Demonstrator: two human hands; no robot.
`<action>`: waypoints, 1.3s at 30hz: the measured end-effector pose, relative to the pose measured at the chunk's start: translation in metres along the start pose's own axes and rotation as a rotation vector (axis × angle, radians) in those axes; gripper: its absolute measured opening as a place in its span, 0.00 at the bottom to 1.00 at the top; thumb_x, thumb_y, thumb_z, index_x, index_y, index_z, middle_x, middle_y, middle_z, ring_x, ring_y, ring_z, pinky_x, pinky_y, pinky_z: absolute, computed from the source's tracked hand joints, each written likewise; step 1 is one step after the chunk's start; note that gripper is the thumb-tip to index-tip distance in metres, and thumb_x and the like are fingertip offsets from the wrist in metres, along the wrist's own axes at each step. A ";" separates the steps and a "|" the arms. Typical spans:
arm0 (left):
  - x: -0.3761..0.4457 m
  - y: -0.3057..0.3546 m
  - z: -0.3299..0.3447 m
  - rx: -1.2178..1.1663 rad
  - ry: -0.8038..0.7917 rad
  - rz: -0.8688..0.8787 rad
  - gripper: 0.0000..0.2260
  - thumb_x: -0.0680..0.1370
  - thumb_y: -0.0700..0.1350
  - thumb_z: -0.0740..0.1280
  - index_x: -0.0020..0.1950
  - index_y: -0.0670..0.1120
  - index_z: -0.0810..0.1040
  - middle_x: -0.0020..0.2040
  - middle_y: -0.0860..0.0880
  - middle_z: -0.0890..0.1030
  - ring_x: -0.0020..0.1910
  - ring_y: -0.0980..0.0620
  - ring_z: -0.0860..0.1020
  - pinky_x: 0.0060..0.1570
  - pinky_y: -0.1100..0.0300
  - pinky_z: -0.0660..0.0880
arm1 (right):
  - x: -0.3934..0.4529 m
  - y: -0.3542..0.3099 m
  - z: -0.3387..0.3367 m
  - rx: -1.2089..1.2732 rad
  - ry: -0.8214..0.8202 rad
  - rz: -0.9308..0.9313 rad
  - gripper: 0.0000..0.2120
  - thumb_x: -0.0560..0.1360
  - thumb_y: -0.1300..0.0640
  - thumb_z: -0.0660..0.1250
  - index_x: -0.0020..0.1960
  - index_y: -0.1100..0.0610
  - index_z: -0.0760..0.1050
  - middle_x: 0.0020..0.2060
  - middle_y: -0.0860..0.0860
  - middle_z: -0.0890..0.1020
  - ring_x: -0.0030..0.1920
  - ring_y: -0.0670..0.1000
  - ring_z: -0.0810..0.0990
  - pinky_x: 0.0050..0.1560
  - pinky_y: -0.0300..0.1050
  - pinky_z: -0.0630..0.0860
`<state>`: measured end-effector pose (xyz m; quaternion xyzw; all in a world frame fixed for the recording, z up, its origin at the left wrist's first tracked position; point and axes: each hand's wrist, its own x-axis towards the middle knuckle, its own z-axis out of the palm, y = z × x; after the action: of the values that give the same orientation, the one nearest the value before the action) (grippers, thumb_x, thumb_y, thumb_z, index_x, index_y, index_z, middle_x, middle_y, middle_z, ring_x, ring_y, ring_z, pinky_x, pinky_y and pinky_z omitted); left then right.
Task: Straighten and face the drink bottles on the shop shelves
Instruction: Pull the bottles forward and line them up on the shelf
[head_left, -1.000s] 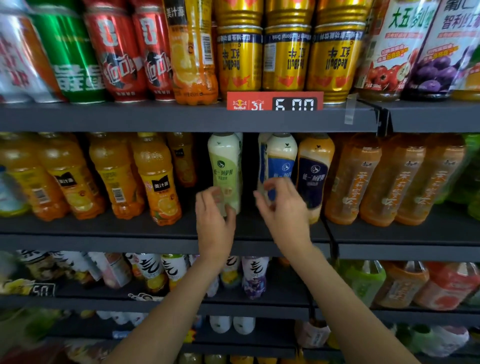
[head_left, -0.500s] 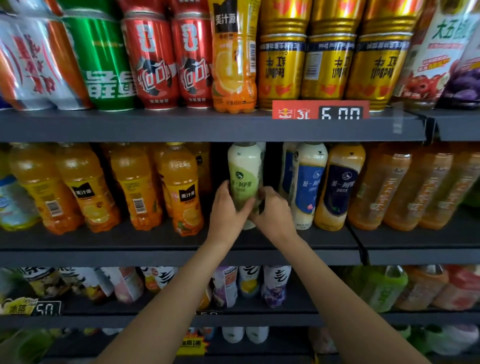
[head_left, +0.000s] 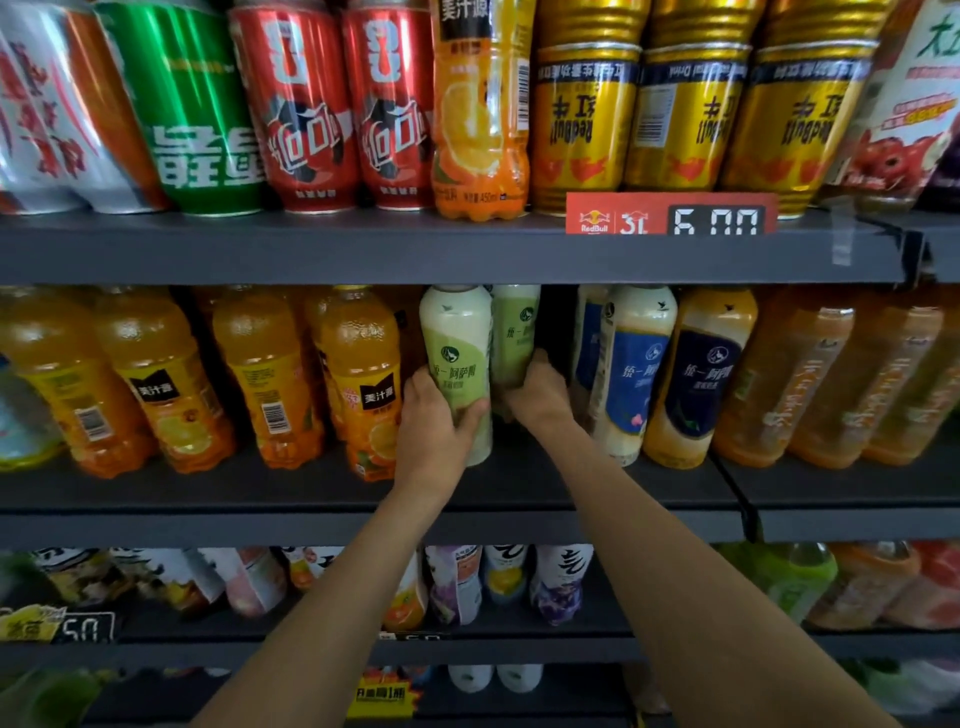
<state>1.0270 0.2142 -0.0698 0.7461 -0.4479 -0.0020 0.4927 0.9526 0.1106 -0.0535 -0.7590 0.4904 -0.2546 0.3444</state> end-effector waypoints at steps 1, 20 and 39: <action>0.000 0.000 0.000 -0.004 -0.003 -0.001 0.25 0.75 0.47 0.69 0.65 0.37 0.64 0.61 0.40 0.70 0.62 0.44 0.69 0.55 0.61 0.64 | 0.000 0.001 0.001 0.005 0.017 0.006 0.26 0.72 0.56 0.69 0.66 0.62 0.63 0.61 0.61 0.75 0.60 0.60 0.75 0.57 0.54 0.74; -0.002 0.000 -0.004 -0.051 -0.033 -0.026 0.23 0.73 0.46 0.71 0.62 0.38 0.66 0.59 0.41 0.72 0.60 0.45 0.71 0.52 0.60 0.67 | -0.040 0.006 0.019 -0.054 0.311 0.055 0.31 0.73 0.49 0.69 0.66 0.63 0.58 0.63 0.60 0.66 0.59 0.64 0.74 0.50 0.55 0.73; -0.038 0.021 0.028 -0.085 -0.211 -0.036 0.37 0.70 0.45 0.74 0.73 0.45 0.58 0.68 0.46 0.68 0.66 0.47 0.69 0.60 0.53 0.68 | -0.094 0.064 -0.050 -0.003 0.573 -0.136 0.17 0.73 0.57 0.70 0.56 0.62 0.68 0.51 0.55 0.76 0.52 0.55 0.76 0.43 0.45 0.69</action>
<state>0.9783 0.2170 -0.0854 0.7281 -0.4833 -0.1084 0.4739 0.8435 0.1654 -0.0759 -0.6877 0.5163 -0.4802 0.1728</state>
